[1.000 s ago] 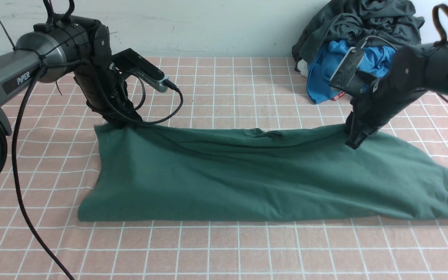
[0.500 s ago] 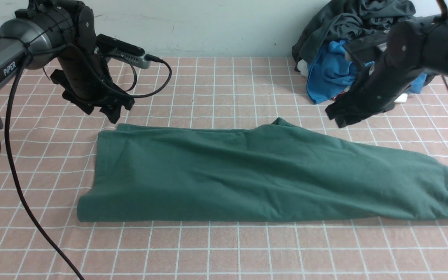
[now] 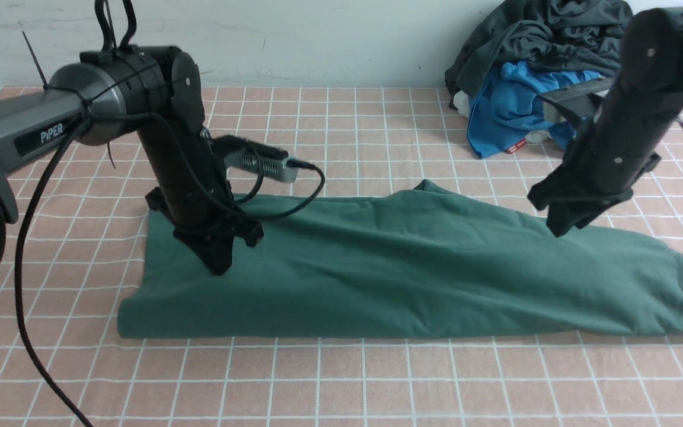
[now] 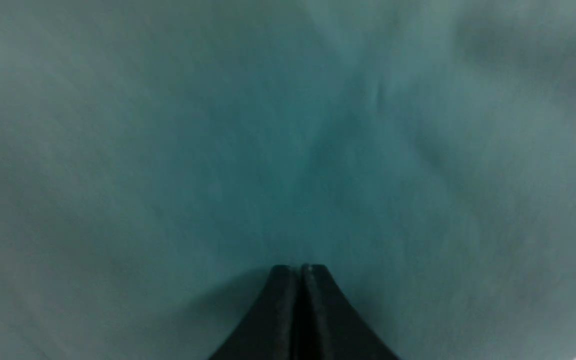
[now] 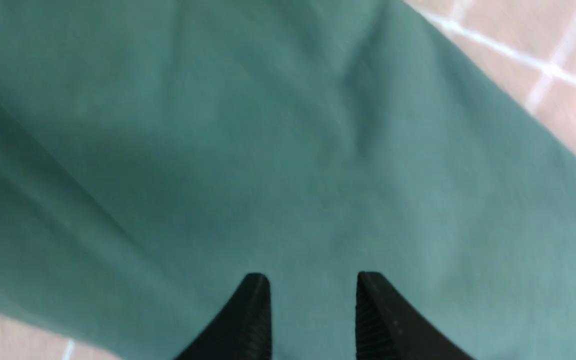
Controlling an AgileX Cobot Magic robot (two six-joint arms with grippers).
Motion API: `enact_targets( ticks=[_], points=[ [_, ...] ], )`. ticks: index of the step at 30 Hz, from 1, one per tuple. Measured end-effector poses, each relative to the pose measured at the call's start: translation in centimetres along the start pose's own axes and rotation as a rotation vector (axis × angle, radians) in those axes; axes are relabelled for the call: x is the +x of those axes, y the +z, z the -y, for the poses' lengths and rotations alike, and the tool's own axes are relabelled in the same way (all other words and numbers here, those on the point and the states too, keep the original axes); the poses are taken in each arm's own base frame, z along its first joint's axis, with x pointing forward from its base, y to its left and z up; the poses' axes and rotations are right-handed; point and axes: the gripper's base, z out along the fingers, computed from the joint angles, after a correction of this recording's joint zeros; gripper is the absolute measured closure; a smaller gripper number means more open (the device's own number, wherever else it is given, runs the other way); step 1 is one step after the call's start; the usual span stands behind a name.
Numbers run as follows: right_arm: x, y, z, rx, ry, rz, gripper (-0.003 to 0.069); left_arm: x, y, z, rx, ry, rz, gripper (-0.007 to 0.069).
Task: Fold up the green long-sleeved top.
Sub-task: Use the right arm to clamp the right edge of the fabric
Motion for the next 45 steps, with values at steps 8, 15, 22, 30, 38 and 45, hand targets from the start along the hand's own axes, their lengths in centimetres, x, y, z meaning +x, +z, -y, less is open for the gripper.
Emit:
enact_targets(
  ticks=[8,15,22,30,38,45],
  points=[
    [5.1,4.3,1.0,0.004,0.054,-0.061,0.0458,2.1,1.8,-0.1,0.011,-0.035,-0.004,0.0628],
    [7.3,7.1,5.1,0.147,0.183,-0.114,0.0456,2.4,1.7,-0.7,0.031,-0.067,0.012,0.0628],
    [8.5,5.3,8.8,0.226,0.322,-0.073,0.0436,2.4,1.7,-0.7,0.036,-0.073,0.013,0.0628],
    [9.8,5.0,12.5,0.185,0.526,0.020,0.0236,2.4,1.7,-0.8,0.048,-0.078,0.019,0.0628],
    [9.5,6.8,12.8,0.150,0.569,0.038,0.0093,2.4,1.7,-0.9,0.052,-0.075,0.022,0.0628],
    [9.2,7.8,12.6,0.101,0.581,0.029,0.0212,2.4,1.7,-0.9,0.052,-0.075,0.022,0.0628]
  ],
)
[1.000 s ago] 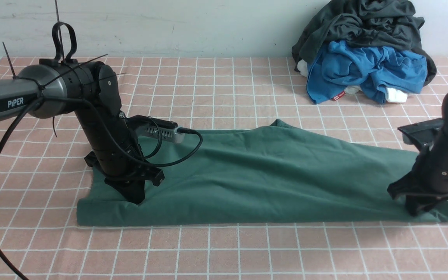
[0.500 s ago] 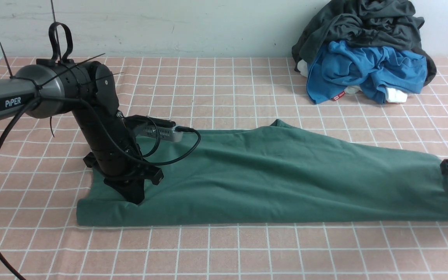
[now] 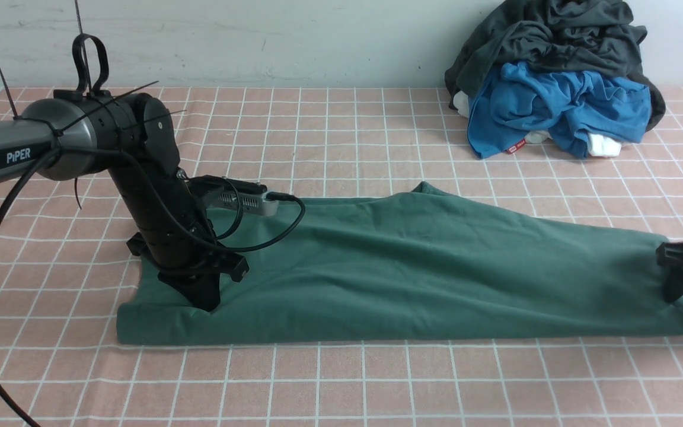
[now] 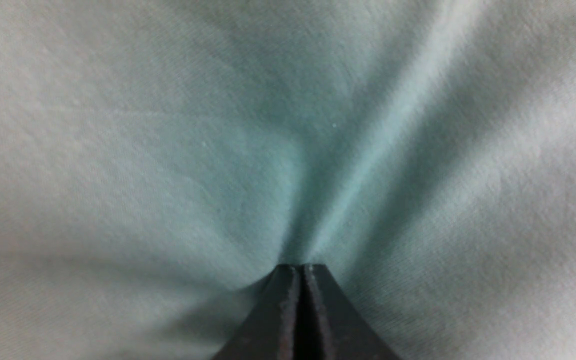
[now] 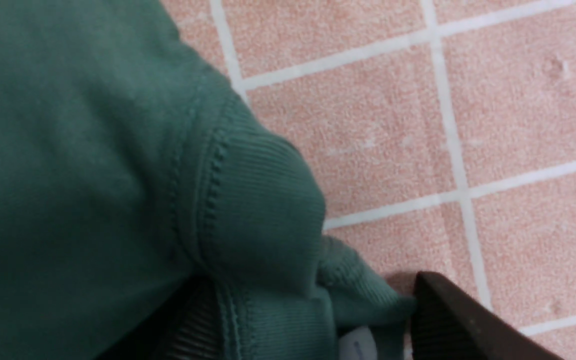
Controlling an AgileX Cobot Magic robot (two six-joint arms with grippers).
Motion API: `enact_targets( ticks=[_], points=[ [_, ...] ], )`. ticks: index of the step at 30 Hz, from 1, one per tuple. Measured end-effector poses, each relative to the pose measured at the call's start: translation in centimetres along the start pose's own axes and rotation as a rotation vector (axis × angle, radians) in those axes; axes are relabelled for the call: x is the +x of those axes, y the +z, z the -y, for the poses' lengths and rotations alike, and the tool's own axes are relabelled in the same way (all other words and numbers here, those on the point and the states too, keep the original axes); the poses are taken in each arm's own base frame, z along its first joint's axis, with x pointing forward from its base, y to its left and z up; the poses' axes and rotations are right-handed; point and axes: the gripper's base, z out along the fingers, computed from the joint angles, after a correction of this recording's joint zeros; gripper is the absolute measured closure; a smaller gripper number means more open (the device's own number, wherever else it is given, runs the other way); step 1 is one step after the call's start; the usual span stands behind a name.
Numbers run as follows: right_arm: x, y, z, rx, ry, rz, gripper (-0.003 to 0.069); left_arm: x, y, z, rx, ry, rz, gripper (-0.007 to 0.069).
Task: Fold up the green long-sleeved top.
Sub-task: Use the right arm to clamp the right edge of the fabric, then use the right arm to drag the right edge of the fabric to the left and folds it over the left edge
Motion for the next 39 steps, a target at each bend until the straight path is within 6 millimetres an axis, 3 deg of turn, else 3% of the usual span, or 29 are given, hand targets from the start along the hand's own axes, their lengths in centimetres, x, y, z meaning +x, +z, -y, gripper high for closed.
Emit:
enact_targets(
  ticks=[4,5,9,13,14,17,19,20,22,26,28,31,33,35,36,39],
  points=[
    [0.0,0.0,-0.2,-0.019,-0.018,0.002,0.0335,0.0,0.0,0.0,0.000,0.000,0.000,0.0628],
    [0.0,-0.2,-0.2,-0.027,-0.030,0.007,0.0416,0.0,0.0,0.0,0.000,0.000,0.000,0.0628],
    [0.0,-1.2,-0.5,-0.036,-0.076,0.032,0.0595,0.0,-0.1,0.0,-0.001,0.000,0.002,0.0628],
    [-0.1,-3.5,-0.3,-0.003,-0.126,0.094,0.0604,0.2,-0.5,0.1,-0.006,0.002,0.016,0.0628],
    [-0.2,-5.2,-0.2,0.022,-0.144,0.136,0.0604,0.4,-1.1,0.2,-0.018,0.009,0.025,0.0628],
    [-0.2,-8.3,0.7,0.123,-0.178,0.220,0.0604,1.1,-4.1,0.7,-0.059,0.034,0.079,0.0628],
    [0.0,-10.7,1.4,0.200,-0.179,0.287,0.0604,2.0,-7.7,1.6,-0.085,0.051,0.162,0.0628],
    [0.0,-11.0,1.6,0.214,-0.176,0.296,0.0604,2.0,-7.7,1.6,-0.084,0.051,0.160,0.0628],
    [0.5,-14.3,2.1,0.280,-0.142,0.392,0.0604,3.8,-12.3,3.1,-0.109,0.069,0.260,0.0628],
    [0.9,-19.0,1.5,0.270,-0.107,0.519,0.0604,6.3,-16.6,4.6,-0.133,0.084,0.361,0.0628],
    [1.0,-22.0,-0.8,0.196,-0.159,0.592,0.0604,8.0,-19.1,5.6,-0.144,0.097,0.427,0.0628],
    [1.0,-24.4,-5.0,0.067,-0.291,0.637,0.0604,9.9,-21.3,6.8,-0.142,0.107,0.495,0.0628],
    [1.3,-25.4,-9.0,-0.056,-0.413,0.643,0.0604,11.1,-22.5,7.5,-0.132,0.114,0.528,0.0628],
    [1.6,-25.6,-11.5,-0.124,-0.478,0.642,0.0604,11.8,-23.0,7.9,-0.120,0.118,0.540,0.0628],
    [2.0,-25.3,-15.2,-0.211,-0.563,0.626,0.0604,12.6,-23.7,8.4,-0.111,0.123,0.554,0.0628],
    [2.7,-23.5,-20.8,-0.313,-0.662,0.563,0.0604,13.7,-24.5,9.0,-0.102,0.131,0.584,0.0628]
  ],
)
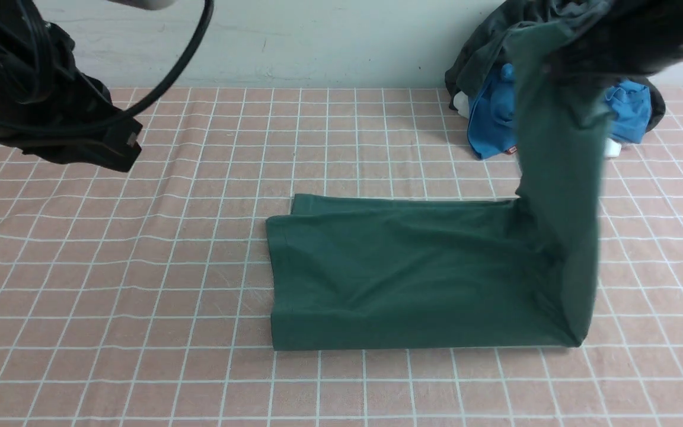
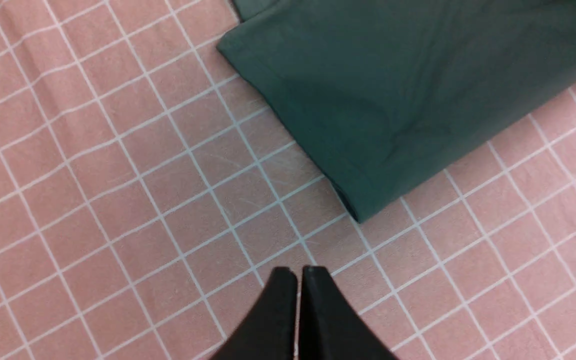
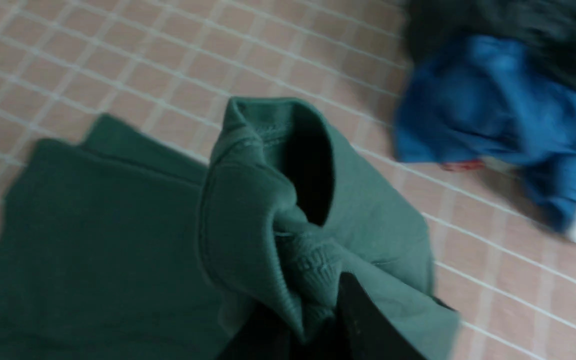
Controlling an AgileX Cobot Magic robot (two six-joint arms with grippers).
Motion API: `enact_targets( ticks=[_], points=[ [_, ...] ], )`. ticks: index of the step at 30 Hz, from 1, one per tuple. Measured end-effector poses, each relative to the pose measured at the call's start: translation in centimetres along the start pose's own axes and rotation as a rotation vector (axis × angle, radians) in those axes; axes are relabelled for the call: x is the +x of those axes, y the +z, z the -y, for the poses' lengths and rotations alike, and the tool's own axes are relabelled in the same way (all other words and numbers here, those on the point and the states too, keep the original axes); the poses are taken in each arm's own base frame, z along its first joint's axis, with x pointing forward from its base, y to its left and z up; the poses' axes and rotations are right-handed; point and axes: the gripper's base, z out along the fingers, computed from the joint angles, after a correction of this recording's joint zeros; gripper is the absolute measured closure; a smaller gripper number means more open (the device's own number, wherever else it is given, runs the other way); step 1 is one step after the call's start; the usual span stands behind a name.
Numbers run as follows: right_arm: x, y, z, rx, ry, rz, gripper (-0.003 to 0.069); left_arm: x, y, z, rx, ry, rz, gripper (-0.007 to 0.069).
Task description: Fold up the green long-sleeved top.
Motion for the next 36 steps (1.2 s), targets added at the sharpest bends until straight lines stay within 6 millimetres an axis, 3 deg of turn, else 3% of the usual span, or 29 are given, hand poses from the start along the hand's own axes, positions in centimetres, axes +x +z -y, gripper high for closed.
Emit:
enact_targets(
  ticks=[5,6,10,13,16,18,19,20,24,27,31,36],
  points=[
    [-0.1,7.5,-6.3,-0.162,-0.037,-0.085,0.0604,0.7,-2.3,0.9,-0.003,0.014,0.053,0.0628],
    [0.0,7.7,-6.5,-0.167,-0.037,-0.090,0.0604,0.7,-2.4,0.9,-0.004,0.014,0.055,0.0628],
    [1.3,13.1,-9.8,-0.256,-0.006,-0.155,0.0601,1.1,-3.8,1.4,-0.012,0.024,0.092,0.0628],
    [2.0,15.2,-10.8,-0.300,0.026,-0.189,0.0561,1.4,-4.3,1.6,-0.016,0.027,0.104,0.0628],
    [2.1,15.7,-11.2,-0.336,0.071,-0.196,0.0484,1.9,-4.2,1.7,-0.014,0.026,0.098,0.0628],
    [1.7,15.3,-11.5,-0.375,0.107,-0.187,0.0361,2.9,-3.6,1.8,-0.006,0.018,0.068,0.0628],
    [1.7,15.2,-11.6,-0.379,0.105,-0.188,0.0351,3.0,-3.6,1.8,-0.005,0.017,0.065,0.0628],
    [1.4,14.4,-11.6,-0.390,0.076,-0.189,0.0267,3.9,-3.0,1.9,0.002,0.010,0.039,0.0628],
    [1.0,12.4,-10.7,-0.357,-0.051,-0.205,0.0153,5.6,-1.8,2.0,0.001,-0.005,0.025,0.0628],
    [1.0,12.2,-9.4,-0.271,-0.098,-0.224,0.0133,6.3,-1.5,2.1,-0.010,-0.009,0.049,0.0628],
    [2.7,14.8,-8.5,-0.159,-0.062,-0.329,0.0127,6.6,-1.5,2.1,-0.021,-0.008,0.078,0.0628],
    [7.2,19.2,-11.8,-0.203,-0.106,-0.551,0.0127,6.8,-1.9,2.3,-0.026,-0.005,0.095,0.0628]
  ],
)
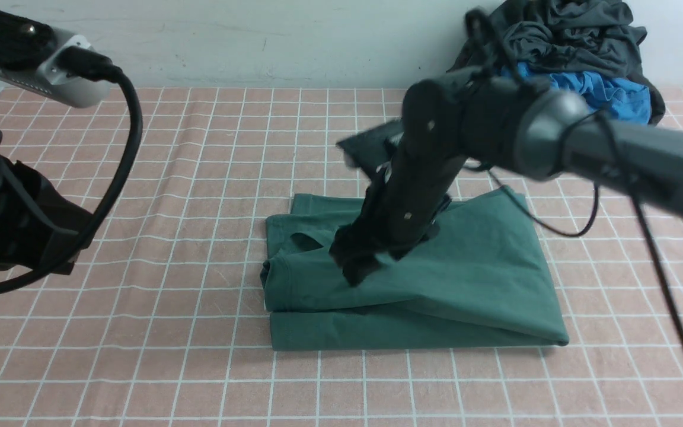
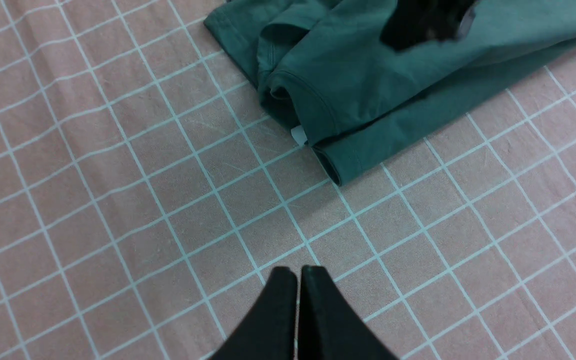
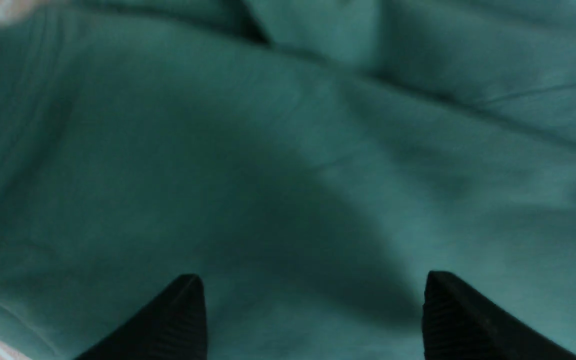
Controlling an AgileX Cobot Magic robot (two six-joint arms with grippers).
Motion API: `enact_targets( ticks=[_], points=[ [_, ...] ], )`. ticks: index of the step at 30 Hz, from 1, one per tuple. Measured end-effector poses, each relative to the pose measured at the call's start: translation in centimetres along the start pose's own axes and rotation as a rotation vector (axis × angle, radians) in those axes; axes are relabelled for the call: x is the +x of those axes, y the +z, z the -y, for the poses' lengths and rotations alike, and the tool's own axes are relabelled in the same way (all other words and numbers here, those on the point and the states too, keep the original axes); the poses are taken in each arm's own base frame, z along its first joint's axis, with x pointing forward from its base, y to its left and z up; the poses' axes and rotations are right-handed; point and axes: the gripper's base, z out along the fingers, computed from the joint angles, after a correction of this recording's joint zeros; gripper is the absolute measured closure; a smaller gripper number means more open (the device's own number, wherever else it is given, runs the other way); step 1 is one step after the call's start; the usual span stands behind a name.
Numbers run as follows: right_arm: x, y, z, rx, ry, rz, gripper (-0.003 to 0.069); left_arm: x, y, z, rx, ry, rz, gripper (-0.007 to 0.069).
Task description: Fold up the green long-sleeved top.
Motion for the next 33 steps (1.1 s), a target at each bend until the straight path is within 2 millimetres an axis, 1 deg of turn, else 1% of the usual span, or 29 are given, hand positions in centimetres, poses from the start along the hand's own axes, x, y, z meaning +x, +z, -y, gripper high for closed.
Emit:
enact_targets(
  ticks=[1,2,4,5,8,9,10,11,12,13,14,15,16,18,19,20,21,22,23,24,25,26,28,29,30,33],
  points=[
    [0.2,0.9,-1.0,-0.004,-0.026,-0.023,0.0127,0.1,-0.2,0.1,-0.002,0.002,0.008,0.0628],
    [0.3,1.4,-1.5,-0.004,-0.042,-0.034,0.0127,0.3,-0.4,0.2,-0.005,0.003,0.018,0.0628],
    [0.3,1.3,-2.5,0.002,-0.071,-0.033,0.0133,1.0,-0.9,0.4,-0.012,0.005,0.041,0.0628],
    [0.3,1.1,-2.6,0.002,-0.074,-0.029,0.0135,1.2,-1.1,0.5,-0.015,0.007,0.051,0.0628],
    [0.1,-1.4,-3.1,0.006,-0.093,0.011,0.0155,3.2,-1.8,1.2,-0.023,0.012,0.069,0.0628],
    [0.1,-1.9,-3.2,0.006,-0.093,0.018,0.0157,3.9,-1.8,1.3,-0.027,0.013,0.065,0.0628],
    [0.2,-4.5,-3.3,0.015,-0.104,0.055,0.0167,5.2,-2.3,1.6,-0.043,0.023,0.084,0.0628],
    [0.3,-6.4,-3.4,0.024,-0.112,0.083,0.0172,6.4,-2.6,1.8,-0.060,0.031,0.097,0.0628],
    [0.3,-6.8,-3.4,0.026,-0.114,0.087,0.0173,6.6,-2.6,1.8,-0.063,0.032,0.100,0.0628],
    [0.7,-10.2,-3.5,0.041,-0.126,0.145,0.0181,8.3,-3.0,2.1,-0.088,0.045,0.118,0.0628],
    [1.2,-12.9,-3.6,0.049,-0.135,0.191,0.0187,9.6,-3.1,2.4,-0.107,0.054,0.130,0.0628],
    [1.5,-14.2,-3.6,0.054,-0.139,0.212,0.0190,10.2,-3.2,2.5,-0.115,0.059,0.136,0.0628],
    [1.7,-15.1,-3.7,0.054,-0.140,0.229,0.0191,10.6,-3.2,2.5,-0.119,0.061,0.141,0.0628],
    [3.2,-19.0,-3.9,0.060,-0.148,0.307,0.0200,12.5,-3.1,2.9,-0.138,0.069,0.165,0.0628],
    [4.5,-21.3,-3.9,0.062,-0.151,0.360,0.0207,13.9,-2.9,3.1,-0.148,0.074,0.192,0.0628],
    [5.6,-22.6,-4.0,0.062,-0.152,0.393,0.0211,14.7,-2.8,3.2,-0.154,0.076,0.213,0.0628],
    [6.1,-23.1,-4.0,0.063,-0.152,0.406,0.0214,14.8,-2.8,3.3,-0.156,0.076,0.221,0.0628],
    [8.0,-24.6,-4.0,0.063,-0.152,0.460,0.0223,16.0,-2.6,3.5,-0.169,0.081,0.269,0.0628],
    [8.7,-25.1,-4.0,0.063,-0.150,0.486,0.0226,16.3,-2.4,3.5,-0.172,0.081,0.278,0.0628],
    [10.5,-25.8,-3.9,0.063,-0.144,0.524,0.0233,17.0,-2.2,3.6,-0.184,0.084,0.319,0.0628],
    [11.4,-26.1,-3.8,0.063,-0.140,0.558,0.0238,17.4,-2.1,3.6,-0.191,0.086,0.344,0.0628],
    [11.9,-26.2,-3.8,0.064,-0.139,0.570,0.0240,17.6,-2.1,3.7,-0.196,0.088,0.361,0.0628],
    [15.3,-26.7,-3.6,0.064,-0.136,0.651,0.0252,18.4,-1.9,3.7,-0.214,0.093,0.424,0.0628],
    [16.3,-26.9,-3.5,0.063,-0.136,0.675,0.0258,18.5,-1.9,3.8,-0.217,0.095,0.435,0.0628],
    [16.9,-26.9,-3.5,0.063,-0.136,0.681,0.0258,18.5,-2.0,3.8,-0.219,0.096,0.445,0.0628],
    [20.7,-27.8,-3.3,0.061,-0.136,0.798,0.0277,18.7,-2.3,3.9,-0.227,0.100,0.476,0.0628]
  ],
)
